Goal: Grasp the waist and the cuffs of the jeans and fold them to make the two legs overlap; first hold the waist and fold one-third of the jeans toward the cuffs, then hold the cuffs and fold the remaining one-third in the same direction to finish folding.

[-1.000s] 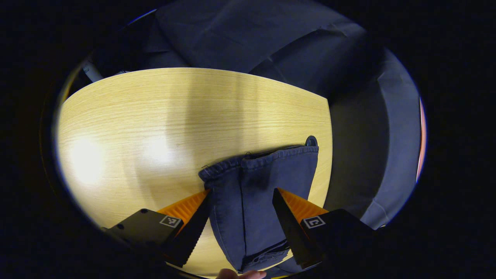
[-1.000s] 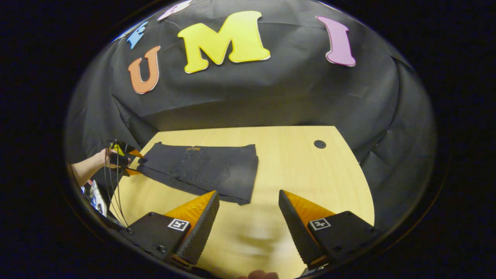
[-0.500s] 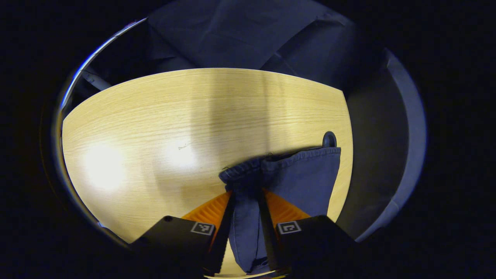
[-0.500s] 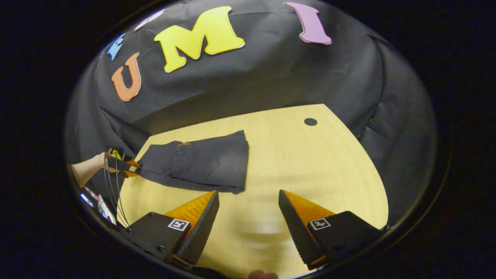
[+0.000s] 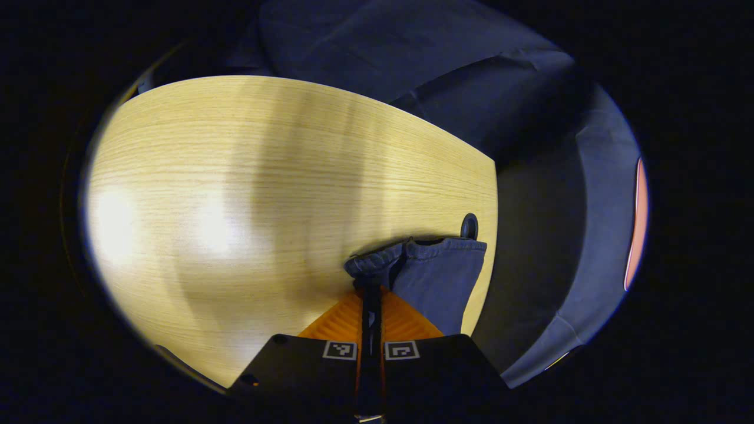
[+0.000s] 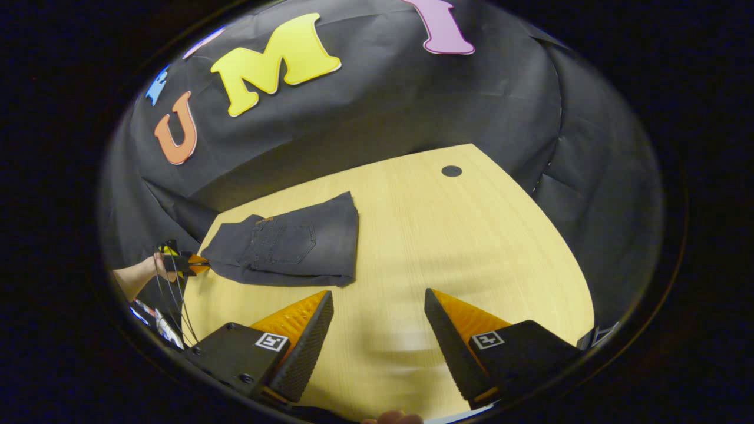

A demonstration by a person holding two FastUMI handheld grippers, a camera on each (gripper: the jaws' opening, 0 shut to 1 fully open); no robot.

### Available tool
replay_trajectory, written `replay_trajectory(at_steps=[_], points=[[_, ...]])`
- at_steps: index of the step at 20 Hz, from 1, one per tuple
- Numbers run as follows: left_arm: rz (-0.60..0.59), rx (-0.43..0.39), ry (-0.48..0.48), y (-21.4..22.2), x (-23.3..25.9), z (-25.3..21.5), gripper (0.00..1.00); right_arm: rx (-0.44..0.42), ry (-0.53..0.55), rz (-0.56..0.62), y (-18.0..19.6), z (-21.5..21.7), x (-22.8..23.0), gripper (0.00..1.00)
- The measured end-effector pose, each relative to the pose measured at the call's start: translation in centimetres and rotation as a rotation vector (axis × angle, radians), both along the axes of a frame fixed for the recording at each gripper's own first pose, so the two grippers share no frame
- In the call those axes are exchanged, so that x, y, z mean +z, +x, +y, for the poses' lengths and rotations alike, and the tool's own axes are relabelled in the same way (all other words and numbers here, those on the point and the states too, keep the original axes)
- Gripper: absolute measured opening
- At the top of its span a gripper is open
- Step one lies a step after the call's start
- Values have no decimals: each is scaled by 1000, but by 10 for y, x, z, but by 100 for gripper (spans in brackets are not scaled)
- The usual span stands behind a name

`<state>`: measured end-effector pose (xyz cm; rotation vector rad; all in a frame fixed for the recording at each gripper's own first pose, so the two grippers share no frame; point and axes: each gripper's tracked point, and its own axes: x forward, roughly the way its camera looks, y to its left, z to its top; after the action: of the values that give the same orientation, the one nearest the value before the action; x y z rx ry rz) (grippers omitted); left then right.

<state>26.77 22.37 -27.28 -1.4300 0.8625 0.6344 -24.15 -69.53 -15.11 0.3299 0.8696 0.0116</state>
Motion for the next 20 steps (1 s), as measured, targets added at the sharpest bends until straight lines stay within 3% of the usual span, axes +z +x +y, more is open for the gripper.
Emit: replay_trajectory(at_steps=[5,9,13,15,20], points=[[-173,-71,47,7,39,-6,3,61,-15,-20,-3,15,9,97],[-311,-106,29,11,73,-20,3,109,-25,-54,-6,27,20,97],[-482,-205,28,5,119,-55,3,130,-49,-81,-18,26,30,100],[-551,-264,25,9,137,-83,3,129,-54,-87,-24,21,35,97],[-667,-376,-11,4,168,-140,3,112,-72,-120,-43,11,49,97]])
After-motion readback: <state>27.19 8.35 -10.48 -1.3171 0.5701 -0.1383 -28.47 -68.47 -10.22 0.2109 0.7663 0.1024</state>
